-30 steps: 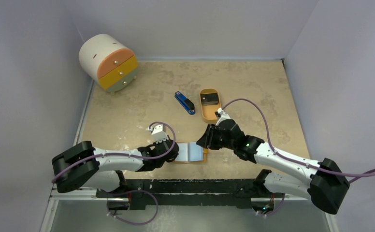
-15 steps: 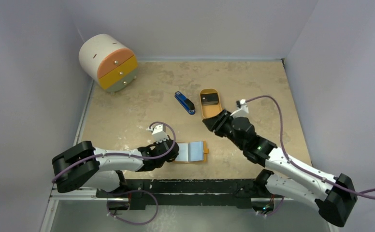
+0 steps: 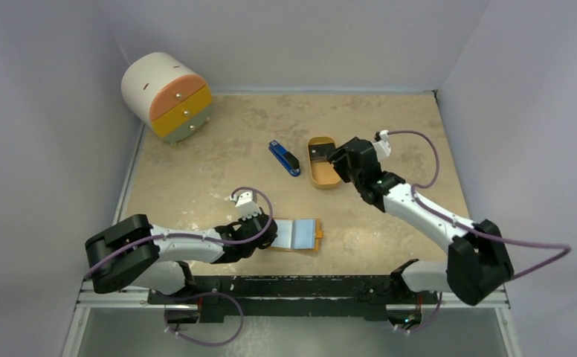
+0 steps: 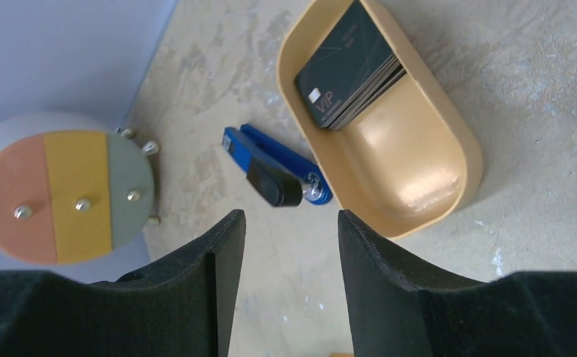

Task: Put the credit cards into the card holder
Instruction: Pick up the credit card from the storage box.

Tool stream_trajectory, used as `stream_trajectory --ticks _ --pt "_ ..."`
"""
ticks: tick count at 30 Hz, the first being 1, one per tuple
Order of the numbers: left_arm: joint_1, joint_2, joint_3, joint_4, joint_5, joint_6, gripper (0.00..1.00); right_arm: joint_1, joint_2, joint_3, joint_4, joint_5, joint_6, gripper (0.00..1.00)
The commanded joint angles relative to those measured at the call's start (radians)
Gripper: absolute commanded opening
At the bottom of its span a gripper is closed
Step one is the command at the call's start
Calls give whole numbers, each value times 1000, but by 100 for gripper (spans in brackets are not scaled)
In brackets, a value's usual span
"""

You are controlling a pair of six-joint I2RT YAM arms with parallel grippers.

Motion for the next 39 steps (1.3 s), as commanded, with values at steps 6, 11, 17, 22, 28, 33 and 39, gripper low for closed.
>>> stream_trajectory --ticks 6,11,17,22,28,33,39 --pt "0 11 0 -8 2 -24 0 -40 241 161 29 26 245 52" --pt "0 -10 -5 -21 1 -25 0 -63 354 221 26 0 283 52" --pt "0 -49 -21 -35 -9 -28 0 -81 437 244 30 -16 293 52" --pt "0 -54 -27 -37 -10 -28 0 -96 496 265 27 -37 304 52" --pt "0 -51 -23 -34 -6 -19 0 -117 552 276 52 -52 315 53" --pt "0 -47 -18 -34 -5 -14 0 -129 578 280 78 -71 324 53" --pt "0 -37 -11 -34 -5 -11 0 -136 608 300 75 -81 333 52"
